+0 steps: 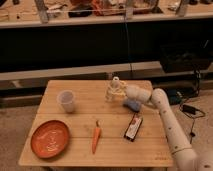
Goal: Stand the bottle upright
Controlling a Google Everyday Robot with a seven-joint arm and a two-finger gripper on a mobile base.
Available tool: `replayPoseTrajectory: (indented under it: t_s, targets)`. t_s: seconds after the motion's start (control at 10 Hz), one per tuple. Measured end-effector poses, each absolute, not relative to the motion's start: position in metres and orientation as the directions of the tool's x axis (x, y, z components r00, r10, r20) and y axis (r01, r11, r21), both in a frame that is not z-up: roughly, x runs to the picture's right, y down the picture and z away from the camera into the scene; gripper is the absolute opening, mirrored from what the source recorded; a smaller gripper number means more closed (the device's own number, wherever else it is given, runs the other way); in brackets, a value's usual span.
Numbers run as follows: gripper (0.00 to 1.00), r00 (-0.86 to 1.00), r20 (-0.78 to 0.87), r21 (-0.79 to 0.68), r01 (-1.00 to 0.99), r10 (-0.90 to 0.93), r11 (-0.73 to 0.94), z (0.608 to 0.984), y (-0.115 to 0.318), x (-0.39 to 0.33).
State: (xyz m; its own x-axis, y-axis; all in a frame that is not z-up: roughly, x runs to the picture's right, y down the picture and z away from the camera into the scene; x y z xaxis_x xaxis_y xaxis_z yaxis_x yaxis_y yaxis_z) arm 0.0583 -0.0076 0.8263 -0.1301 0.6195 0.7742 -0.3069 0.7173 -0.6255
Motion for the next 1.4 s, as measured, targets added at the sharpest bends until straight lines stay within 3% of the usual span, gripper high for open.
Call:
replayPoseTrajectory:
  t_s: [0.2,0.5,0.9,1.4]
  targets:
    - [0.00,-0.264,0.612,-0.790,-0.225,0.745,0.570,0.819,-0.014,0.064]
    - [0.00,-0.269,0.512,-0.859,-0.167,0.815,0.484,0.809,-0.009,0.064]
    - [0.00,-0.115,0.765,-0.639,-0.256,0.634,0.725,0.789,0.023,0.061]
    - [0.00,-0.096,0.803,-0.591,-0.256,0.589,0.764,0.791,0.046,0.047]
